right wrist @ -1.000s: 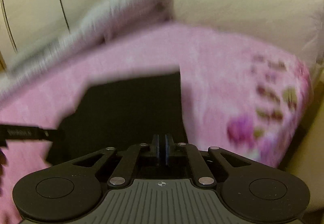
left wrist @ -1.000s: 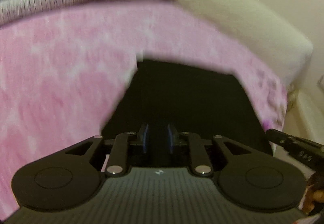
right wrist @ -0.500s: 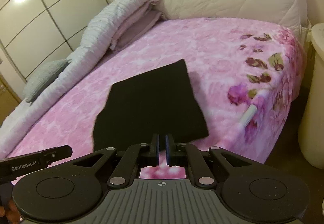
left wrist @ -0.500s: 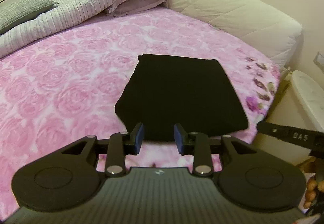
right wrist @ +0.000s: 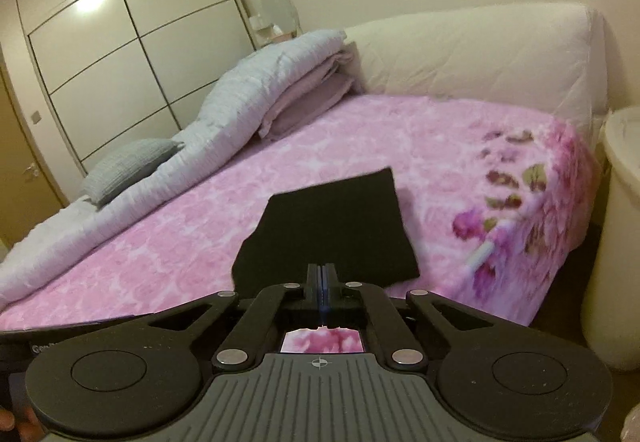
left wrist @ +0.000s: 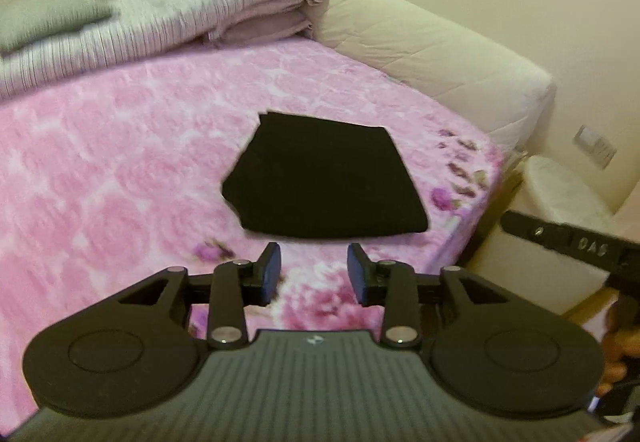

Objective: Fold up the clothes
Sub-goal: 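Close the left gripper on the trouser edge while the right gripper grasps beside it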

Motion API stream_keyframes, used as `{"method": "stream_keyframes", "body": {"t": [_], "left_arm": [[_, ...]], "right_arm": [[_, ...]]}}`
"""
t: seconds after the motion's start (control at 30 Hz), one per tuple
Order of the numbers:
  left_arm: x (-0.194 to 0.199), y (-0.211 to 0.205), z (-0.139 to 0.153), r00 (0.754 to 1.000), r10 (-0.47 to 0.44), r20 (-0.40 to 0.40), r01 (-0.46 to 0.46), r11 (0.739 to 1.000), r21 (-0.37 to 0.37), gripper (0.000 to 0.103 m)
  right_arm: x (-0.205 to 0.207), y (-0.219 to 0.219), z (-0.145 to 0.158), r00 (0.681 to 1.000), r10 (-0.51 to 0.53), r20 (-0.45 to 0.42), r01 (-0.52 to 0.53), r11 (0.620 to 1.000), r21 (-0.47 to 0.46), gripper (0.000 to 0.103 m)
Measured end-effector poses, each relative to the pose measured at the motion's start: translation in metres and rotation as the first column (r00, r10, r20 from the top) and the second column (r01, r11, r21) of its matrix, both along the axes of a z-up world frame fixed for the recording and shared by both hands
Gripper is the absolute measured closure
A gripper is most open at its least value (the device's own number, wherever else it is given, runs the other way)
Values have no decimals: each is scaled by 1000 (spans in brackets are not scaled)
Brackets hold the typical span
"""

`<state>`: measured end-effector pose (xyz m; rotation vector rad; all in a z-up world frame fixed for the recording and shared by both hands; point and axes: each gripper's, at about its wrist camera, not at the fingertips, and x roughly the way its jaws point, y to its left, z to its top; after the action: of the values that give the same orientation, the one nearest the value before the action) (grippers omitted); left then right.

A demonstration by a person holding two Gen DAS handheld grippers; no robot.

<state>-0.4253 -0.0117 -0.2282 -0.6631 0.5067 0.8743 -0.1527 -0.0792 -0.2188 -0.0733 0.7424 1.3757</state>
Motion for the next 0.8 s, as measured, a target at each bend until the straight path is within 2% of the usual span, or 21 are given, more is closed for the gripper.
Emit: {"method": "stream_keyframes", "body": {"t": [0.07,0.1,0.13,0.17,0.2,0.33,0.4,0.47,0.53,0.67,0.73,0.8], "left_arm": [[-15,8,-12,993,30,112,-20,996,-92,64],[-21,13,-19,987,55,153,-34,990,-138,63],[-24,18,-26,982,77,172,-48,985,-169,63],[-26,24,-33,978,98,185,-61,979,-195,63],[-28,29,-41,973,118,197,-73,972,-221,62],[-27,57,-74,941,211,263,-109,928,-356,61],[-23,71,-92,911,269,314,-124,903,-412,61],[-19,85,-110,871,334,361,-145,876,-460,61],[-13,97,-127,823,406,397,-177,848,-500,60],[-1,117,-147,766,493,414,-240,815,-527,60],[3,123,-156,748,525,407,-261,795,-547,60],[7,126,-164,733,553,396,-270,771,-577,59]], "right_arm": [[10,2,-11,994,14,-110,-15,1000,-12,101],[17,6,-19,985,9,-173,-15,999,-33,90],[24,9,-28,975,-4,-222,-6,999,-46,60],[30,12,-36,963,-18,-269,2,998,-59,41],[36,12,-43,950,-24,-312,9,999,-51,16],[65,22,-74,878,-69,-474,37,996,-77,13],[82,27,-85,851,-80,-520,46,996,-78,13],[98,34,-93,837,-96,-539,60,995,-84,13],[112,45,-99,830,-97,-549,63,995,-80,14],[135,72,-106,841,-103,-530,71,994,-81,14],[144,86,-111,845,-118,-522,79,992,-97,14],[150,96,-121,835,-149,-529,96,987,-127,14]]}}
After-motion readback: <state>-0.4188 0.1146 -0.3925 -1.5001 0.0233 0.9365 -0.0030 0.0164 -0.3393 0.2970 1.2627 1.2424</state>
